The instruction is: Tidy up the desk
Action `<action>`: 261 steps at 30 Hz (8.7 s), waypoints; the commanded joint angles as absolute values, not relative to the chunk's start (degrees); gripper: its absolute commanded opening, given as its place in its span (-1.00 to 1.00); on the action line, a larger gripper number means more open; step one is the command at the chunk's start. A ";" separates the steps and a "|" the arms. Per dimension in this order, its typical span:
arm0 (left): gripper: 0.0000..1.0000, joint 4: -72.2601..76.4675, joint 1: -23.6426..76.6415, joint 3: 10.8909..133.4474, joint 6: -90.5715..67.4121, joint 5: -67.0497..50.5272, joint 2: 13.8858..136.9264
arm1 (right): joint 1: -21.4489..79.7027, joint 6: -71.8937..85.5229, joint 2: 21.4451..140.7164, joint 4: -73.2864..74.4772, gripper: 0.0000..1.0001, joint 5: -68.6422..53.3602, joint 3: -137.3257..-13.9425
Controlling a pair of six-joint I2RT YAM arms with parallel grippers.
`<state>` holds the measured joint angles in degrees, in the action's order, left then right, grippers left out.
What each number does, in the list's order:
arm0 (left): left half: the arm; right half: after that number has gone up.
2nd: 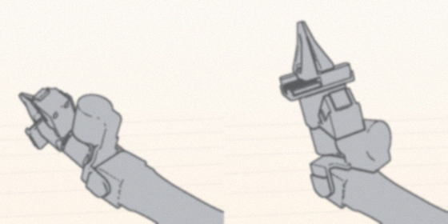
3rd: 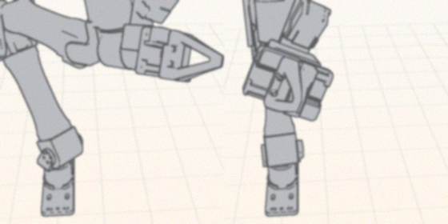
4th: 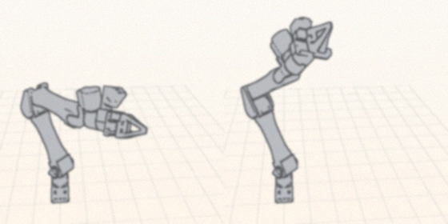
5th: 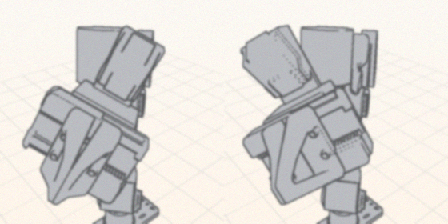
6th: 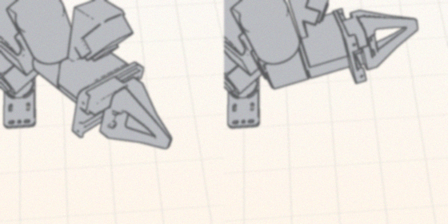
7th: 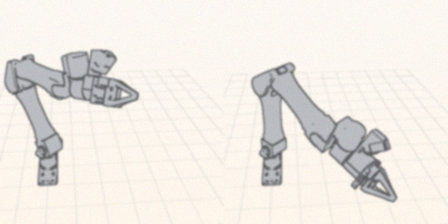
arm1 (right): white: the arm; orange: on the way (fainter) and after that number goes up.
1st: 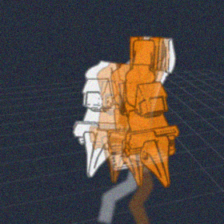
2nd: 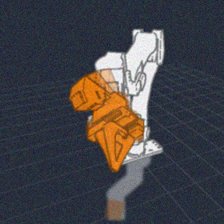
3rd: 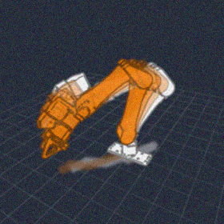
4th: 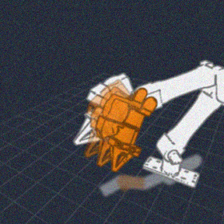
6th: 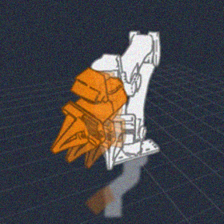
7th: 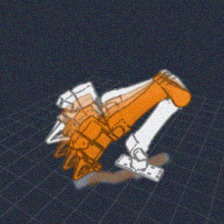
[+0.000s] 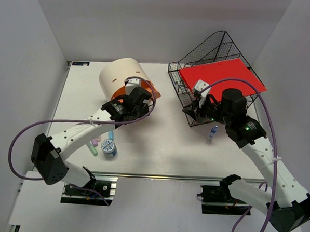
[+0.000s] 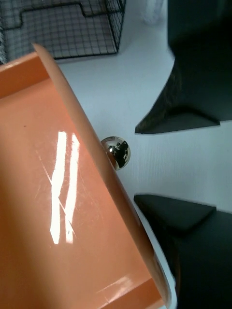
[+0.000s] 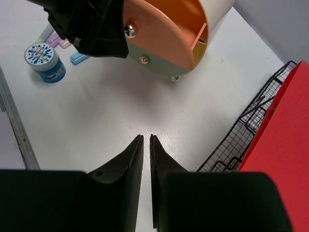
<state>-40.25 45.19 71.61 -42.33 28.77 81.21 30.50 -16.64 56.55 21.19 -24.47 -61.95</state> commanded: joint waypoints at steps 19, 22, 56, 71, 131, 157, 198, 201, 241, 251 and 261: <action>0.63 -49.72 45.44 70.49 -32.52 10.64 68.57 | 30.50 -17.14 53.44 19.51 -0.52 -22.67 -59.77; 0.54 -54.99 45.44 69.61 -34.96 13.08 61.28 | 30.41 -19.42 52.74 19.60 0.39 -25.13 -58.98; 0.96 -53.88 40.08 42.63 -53.61 27.07 62.05 | 33.22 -19.95 58.18 16.17 -0.35 -31.90 -54.32; 0.88 -48.60 34.45 38.50 -53.00 25.05 59.41 | 33.14 -20.13 57.13 14.15 -0.35 -31.91 -51.94; -1.00 -52.37 34.37 110.19 -29.88 -9.42 80.93 | 32.17 -20.74 54.58 13.18 -0.77 -31.11 -50.54; -1.00 -74.44 34.37 124.29 -30.50 16.61 97.03 | 31.90 -21.09 54.14 12.92 -0.77 -30.94 -49.75; -1.00 -73.92 33.22 124.54 -29.53 22.50 101.16 | 31.38 -21.27 52.91 12.57 -0.77 -31.03 -48.78; -1.00 -73.39 33.22 124.02 -29.62 22.76 101.08 | 31.38 -21.18 52.73 12.57 -0.77 -31.02 -48.78; -0.60 -69.87 33.22 116.98 -29.88 21.00 101.69 | 30.94 -21.27 52.38 12.39 -0.77 -31.11 -48.43; 0.23 -70.31 33.22 117.77 -29.97 21.01 101.34 | 31.02 -21.27 52.29 12.39 -0.77 -31.11 -48.34; 0.55 -71.01 33.75 119.27 -30.06 20.66 101.43 | 30.85 -21.18 52.29 12.31 -0.77 -31.20 -48.34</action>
<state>-71.96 33.50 116.62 -29.98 20.40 103.09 31.11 -20.40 53.23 14.79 -31.22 -48.88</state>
